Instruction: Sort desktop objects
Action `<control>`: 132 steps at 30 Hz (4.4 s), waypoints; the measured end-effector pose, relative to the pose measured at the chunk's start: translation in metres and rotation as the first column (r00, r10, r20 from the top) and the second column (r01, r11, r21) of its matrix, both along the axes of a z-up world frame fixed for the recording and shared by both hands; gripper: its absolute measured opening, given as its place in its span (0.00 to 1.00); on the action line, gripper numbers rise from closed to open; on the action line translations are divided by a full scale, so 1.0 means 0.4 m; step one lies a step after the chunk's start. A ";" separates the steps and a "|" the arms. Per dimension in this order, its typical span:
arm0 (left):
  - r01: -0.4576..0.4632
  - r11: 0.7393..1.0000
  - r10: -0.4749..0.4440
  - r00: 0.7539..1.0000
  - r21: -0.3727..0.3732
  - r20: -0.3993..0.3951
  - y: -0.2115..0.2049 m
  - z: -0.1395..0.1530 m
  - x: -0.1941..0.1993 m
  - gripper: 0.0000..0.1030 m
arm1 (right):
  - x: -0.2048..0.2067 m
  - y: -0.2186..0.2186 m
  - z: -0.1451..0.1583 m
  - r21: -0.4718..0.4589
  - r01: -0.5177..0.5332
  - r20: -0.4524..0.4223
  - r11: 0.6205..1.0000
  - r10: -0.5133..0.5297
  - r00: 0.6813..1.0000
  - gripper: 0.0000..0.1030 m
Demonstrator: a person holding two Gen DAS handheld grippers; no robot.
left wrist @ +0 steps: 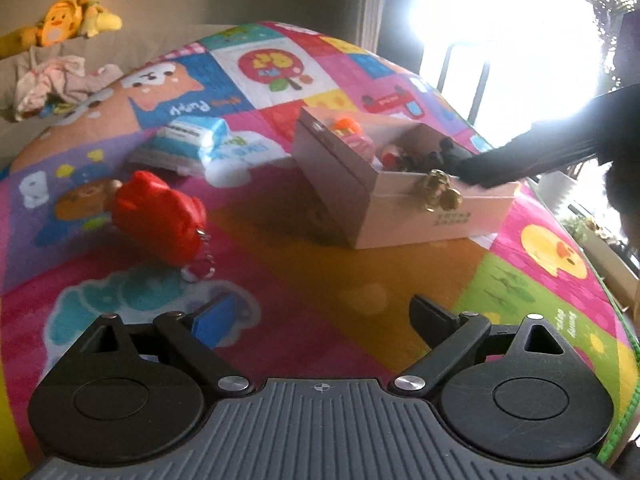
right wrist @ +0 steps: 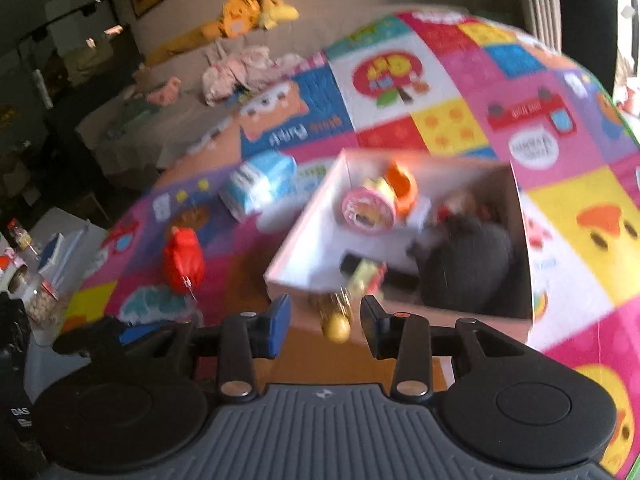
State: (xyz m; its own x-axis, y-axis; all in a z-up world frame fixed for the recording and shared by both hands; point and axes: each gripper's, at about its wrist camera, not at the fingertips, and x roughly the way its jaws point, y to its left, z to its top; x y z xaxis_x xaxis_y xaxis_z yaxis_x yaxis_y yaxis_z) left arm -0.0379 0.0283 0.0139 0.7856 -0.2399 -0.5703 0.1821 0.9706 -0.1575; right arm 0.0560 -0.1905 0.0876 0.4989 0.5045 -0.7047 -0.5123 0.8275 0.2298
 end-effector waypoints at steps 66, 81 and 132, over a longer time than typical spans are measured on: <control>0.163 0.972 -0.173 0.984 0.172 0.047 -0.059 0.060 0.067 0.79 | -0.201 -0.088 -0.102 -0.074 0.188 0.297 0.979 -0.158 0.942 0.94; -0.163 0.882 0.078 0.976 0.442 0.205 0.080 0.040 0.424 0.98 | -0.226 -0.093 -0.123 -0.032 0.172 0.294 0.985 -0.155 0.943 0.97; 0.155 0.986 -0.154 0.988 0.060 -0.024 -0.070 0.013 -0.083 0.95 | -0.275 -0.122 -0.107 -0.035 0.064 0.197 0.997 -0.056 0.979 0.98</control>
State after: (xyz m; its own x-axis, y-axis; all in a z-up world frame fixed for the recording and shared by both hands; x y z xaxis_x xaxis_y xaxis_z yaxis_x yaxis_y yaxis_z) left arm -0.0709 0.0002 0.0190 0.7308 -0.3216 -0.6021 0.3278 0.9390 -0.1037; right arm -0.0542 -0.2391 0.0448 0.6575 0.4424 -0.6099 -0.4931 0.8647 0.0957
